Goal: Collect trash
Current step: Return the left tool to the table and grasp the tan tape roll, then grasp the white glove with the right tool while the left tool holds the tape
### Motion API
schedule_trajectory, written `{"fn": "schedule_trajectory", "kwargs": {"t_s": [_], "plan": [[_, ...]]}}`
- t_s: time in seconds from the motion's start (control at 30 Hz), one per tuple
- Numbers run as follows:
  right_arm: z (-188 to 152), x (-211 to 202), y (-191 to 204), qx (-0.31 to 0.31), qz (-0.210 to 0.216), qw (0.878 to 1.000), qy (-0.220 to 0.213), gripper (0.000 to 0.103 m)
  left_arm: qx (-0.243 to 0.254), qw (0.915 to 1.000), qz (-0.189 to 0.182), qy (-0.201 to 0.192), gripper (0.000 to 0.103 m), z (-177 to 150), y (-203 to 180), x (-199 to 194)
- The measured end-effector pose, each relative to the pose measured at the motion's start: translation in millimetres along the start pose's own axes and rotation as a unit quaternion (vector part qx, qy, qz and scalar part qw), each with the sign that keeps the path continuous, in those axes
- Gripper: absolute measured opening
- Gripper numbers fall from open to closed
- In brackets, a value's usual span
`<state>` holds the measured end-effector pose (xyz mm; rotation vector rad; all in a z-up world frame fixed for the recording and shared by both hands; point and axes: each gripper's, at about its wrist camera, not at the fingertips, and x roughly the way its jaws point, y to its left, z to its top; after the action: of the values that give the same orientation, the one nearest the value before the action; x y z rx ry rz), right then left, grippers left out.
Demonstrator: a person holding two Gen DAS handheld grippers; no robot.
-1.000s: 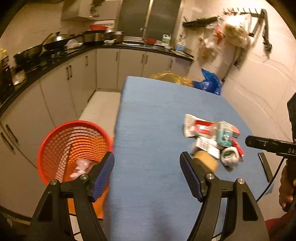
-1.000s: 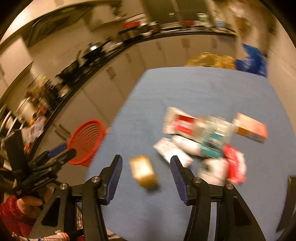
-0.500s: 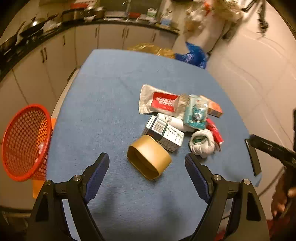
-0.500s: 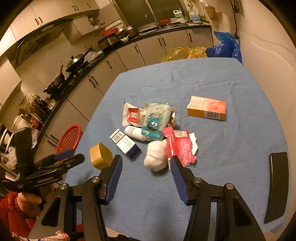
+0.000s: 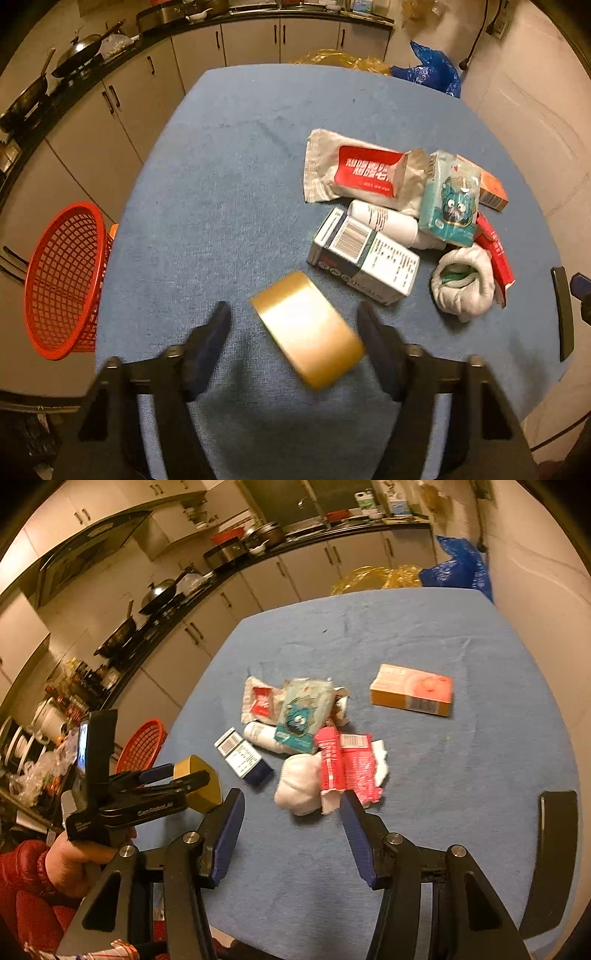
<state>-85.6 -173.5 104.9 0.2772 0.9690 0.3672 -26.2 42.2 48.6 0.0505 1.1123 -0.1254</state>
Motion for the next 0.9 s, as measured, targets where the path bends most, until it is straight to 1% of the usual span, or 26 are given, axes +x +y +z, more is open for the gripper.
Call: {"fn": "schedule_trajectory", "kwargs": {"t_s": [0.03,0.07,0.1,0.17,0.23,0.3,0.37,0.43,0.47,0.53,0.73,0.8,0.87,0.9], "plan": [[0,4,3,-0.004,0.004,1.000,0.006,0.058,-0.003,1.0000,0.000,0.003,0.042,-1,4,1],[0,8,4,-0.007,0.007,1.000,0.010,0.058,-0.005,1.0000,0.000,0.008,0.030,-2,8,3],[0,13,7,-0.009,0.013,1.000,0.018,0.058,-0.008,0.9998,-0.004,0.015,0.029,-4,13,6],[0,23,9,-0.008,0.020,0.999,0.030,0.058,-0.016,0.9997,-0.018,0.010,0.029,-7,19,6],[0,34,9,-0.003,0.025,0.999,0.043,0.058,-0.010,0.9998,-0.015,0.006,0.029,-10,22,4],[0,45,8,0.005,0.024,0.998,0.053,0.058,-0.011,0.9996,-0.027,-0.005,0.029,-13,27,-2],[0,54,7,0.014,0.013,0.998,0.062,0.058,-0.013,0.9991,-0.037,-0.017,0.029,-14,30,-10],[1,62,2,0.030,0.001,0.997,0.066,0.058,-0.010,0.9987,-0.040,-0.031,0.029,-17,33,-19],[1,65,0,0.037,-0.001,0.997,0.067,0.058,-0.007,0.9985,-0.040,-0.036,0.029,-18,33,-23],[3,71,-4,0.046,-0.018,0.997,0.066,0.058,-0.001,0.9982,-0.036,-0.048,0.029,-21,36,-32],[7,90,-6,0.054,-0.041,0.995,0.070,0.057,0.019,0.9969,-0.027,-0.072,0.029,-28,34,-52],[7,96,-7,0.055,-0.049,0.995,0.073,0.041,0.022,0.9966,-0.027,-0.075,0.029,-29,33,-55],[6,94,-5,0.051,-0.051,0.995,0.068,0.031,0.022,0.9964,-0.027,-0.077,0.029,-29,34,-58],[6,91,-3,0.046,-0.050,0.996,0.065,0.028,0.020,0.9963,-0.027,-0.079,0.029,-30,35,-60]]}}
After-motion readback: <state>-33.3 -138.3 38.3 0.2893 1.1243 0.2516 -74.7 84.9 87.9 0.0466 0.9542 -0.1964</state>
